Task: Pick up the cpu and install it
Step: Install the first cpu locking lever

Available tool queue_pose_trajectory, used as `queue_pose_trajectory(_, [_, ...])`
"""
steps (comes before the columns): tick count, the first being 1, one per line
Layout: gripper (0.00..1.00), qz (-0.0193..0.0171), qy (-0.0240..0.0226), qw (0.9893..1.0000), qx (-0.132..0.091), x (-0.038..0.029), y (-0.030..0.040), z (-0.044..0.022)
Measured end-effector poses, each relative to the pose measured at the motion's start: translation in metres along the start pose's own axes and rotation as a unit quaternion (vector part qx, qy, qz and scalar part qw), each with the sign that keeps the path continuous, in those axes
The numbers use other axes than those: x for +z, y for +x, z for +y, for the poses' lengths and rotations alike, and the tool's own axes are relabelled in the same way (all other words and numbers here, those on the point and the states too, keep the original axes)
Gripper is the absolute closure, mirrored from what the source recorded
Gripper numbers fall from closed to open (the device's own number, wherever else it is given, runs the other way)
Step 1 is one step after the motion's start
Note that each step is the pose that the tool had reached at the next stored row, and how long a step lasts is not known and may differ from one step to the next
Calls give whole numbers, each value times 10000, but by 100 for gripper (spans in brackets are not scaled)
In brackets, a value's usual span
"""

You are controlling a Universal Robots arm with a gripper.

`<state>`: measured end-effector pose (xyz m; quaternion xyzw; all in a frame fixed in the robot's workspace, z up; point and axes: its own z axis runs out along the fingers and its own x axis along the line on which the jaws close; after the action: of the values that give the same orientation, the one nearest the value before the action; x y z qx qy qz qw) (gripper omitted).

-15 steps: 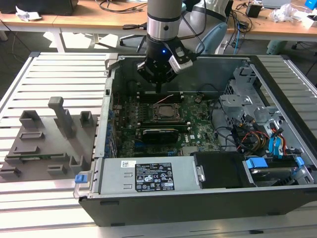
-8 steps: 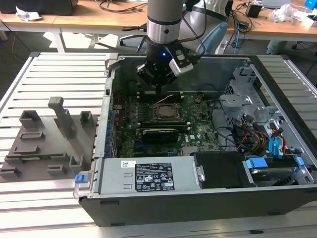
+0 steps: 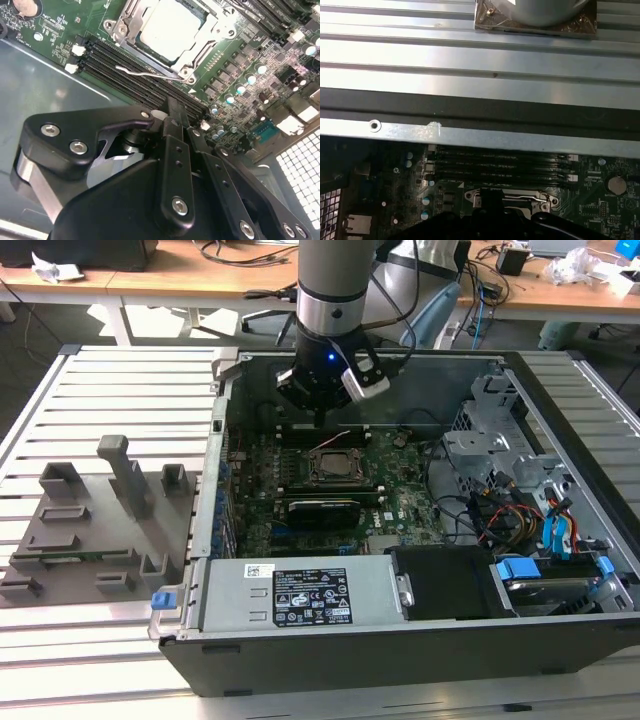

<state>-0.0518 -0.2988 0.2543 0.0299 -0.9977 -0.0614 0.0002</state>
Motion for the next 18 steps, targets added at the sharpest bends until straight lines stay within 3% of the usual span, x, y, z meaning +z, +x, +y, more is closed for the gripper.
queue_pose_trajectory(1, [89,1,1,10000,0,5,0,-1])
queue_pose_trajectory(3, [89,5,69,10000,0,43,-1,-5])
queue_pose_trajectory(4, [89,6,74,10000,0,51,-2,-6])
queue_pose_trajectory(18, [89,6,82,10000,1,135,-23,-18])
